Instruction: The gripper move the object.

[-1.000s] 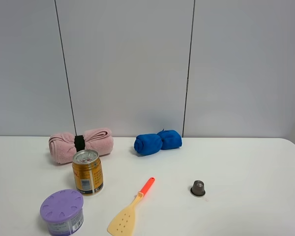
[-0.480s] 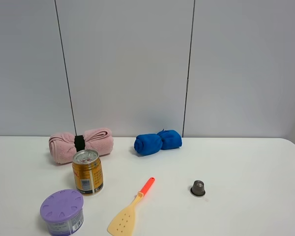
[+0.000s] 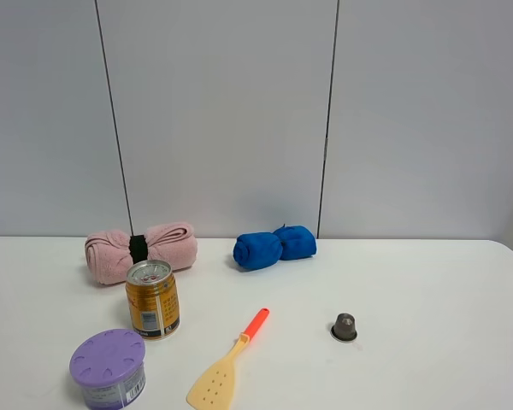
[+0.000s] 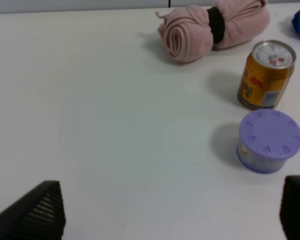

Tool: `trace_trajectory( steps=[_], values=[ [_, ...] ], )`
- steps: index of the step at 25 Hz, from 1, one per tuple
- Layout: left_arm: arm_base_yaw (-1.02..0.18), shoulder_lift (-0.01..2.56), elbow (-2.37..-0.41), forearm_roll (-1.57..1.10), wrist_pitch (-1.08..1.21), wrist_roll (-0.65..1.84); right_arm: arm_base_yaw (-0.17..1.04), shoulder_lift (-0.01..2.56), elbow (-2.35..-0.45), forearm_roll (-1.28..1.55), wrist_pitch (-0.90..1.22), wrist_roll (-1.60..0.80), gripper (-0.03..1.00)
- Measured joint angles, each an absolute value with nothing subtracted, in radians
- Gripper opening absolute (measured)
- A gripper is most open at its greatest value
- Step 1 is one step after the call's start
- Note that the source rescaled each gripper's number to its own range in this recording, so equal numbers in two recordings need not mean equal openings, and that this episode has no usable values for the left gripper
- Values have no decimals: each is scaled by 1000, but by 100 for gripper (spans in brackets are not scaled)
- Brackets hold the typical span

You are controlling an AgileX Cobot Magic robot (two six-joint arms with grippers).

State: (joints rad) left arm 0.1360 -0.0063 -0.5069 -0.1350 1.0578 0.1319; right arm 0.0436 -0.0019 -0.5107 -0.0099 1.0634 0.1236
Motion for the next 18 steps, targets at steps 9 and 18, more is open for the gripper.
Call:
trace_trajectory(
  steps=[9,18],
  values=[
    [136,-6,-507,-135,1058,132,44,-2,-509,111,1061,124,74],
    [136,-6,-507,-135,1058,132,44,-2,-509,111,1060,124,74]
  ],
)
